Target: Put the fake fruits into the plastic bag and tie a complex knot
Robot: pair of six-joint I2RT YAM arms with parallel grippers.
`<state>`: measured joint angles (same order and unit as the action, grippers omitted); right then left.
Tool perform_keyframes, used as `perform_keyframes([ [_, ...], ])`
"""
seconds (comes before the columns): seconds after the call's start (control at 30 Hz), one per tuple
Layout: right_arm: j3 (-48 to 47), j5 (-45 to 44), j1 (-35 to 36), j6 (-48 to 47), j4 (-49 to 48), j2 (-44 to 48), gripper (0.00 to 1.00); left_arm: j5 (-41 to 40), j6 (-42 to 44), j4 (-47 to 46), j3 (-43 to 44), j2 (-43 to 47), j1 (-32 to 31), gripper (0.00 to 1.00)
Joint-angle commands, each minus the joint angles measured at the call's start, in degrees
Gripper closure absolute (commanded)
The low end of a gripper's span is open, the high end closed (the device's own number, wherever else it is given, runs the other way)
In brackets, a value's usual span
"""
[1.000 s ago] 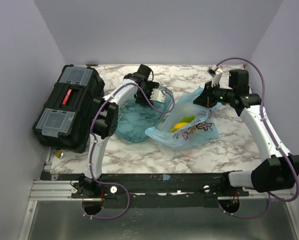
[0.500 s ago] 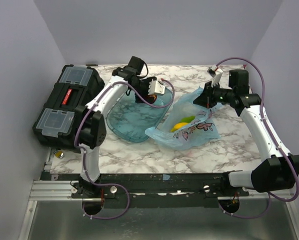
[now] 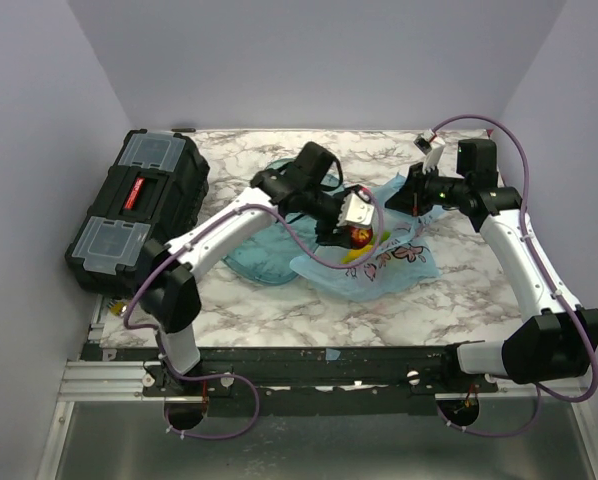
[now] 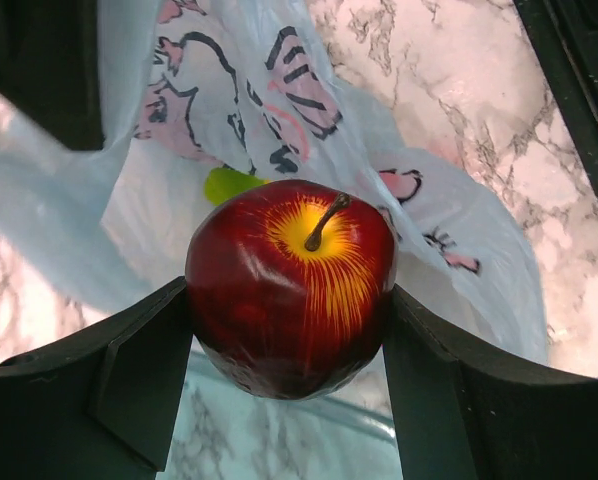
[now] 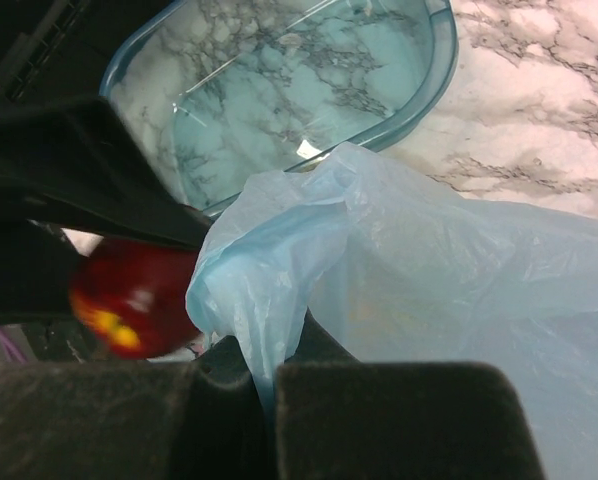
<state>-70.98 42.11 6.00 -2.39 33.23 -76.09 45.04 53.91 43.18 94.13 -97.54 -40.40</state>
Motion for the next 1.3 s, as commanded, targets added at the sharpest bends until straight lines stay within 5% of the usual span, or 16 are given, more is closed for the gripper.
perform_keyframes([
  [0.0, -1.1, 3.2, -0.1, 1.5, -0.9, -0.3, 0.99, -6.2, -6.8, -8.1, 5.0, -9.8, -3.7, 0.61],
  [0.2, -1.2, 2.5, -0.1, 2.2, -1.2, -0.4, 1.00, -16.1, -7.9, -19.9, 5.3, -15.9, -6.6, 0.52],
  [0.33, -2.2, 2.4, -0.1, 2.2, -0.5, -1.1, 0.99, -18.5, -6.8, -24.7, 2.8, -16.6, -7.7, 0.24],
  [0.5, -3.0, 2.4, -0.2, 1.6, 0.4, -2.0, 0.99, -16.6, -10.3, -21.7, 4.6, -14.7, -7.6, 0.02],
  [0.8, -2.5, 2.2, -0.1, 1.6, -0.4, -1.7, 0.99, -9.4, -15.9, -18.4, -3.4, 2.0, -4.9, 0.02],
  [1.07, -2.0, 3.3, -0.1, 0.6, -0.1, 0.5, 0.99, 5.9, -17.5, 4.9, -3.5, 4.9, 11.8, 0.01],
  [1.27, -1.9, 6.5, -0.1, -2.9, 1.3, 1.7, 0.99, 12.1, -39.9, 4.0, -10.7, 3.2, 19.8, 0.02],
])
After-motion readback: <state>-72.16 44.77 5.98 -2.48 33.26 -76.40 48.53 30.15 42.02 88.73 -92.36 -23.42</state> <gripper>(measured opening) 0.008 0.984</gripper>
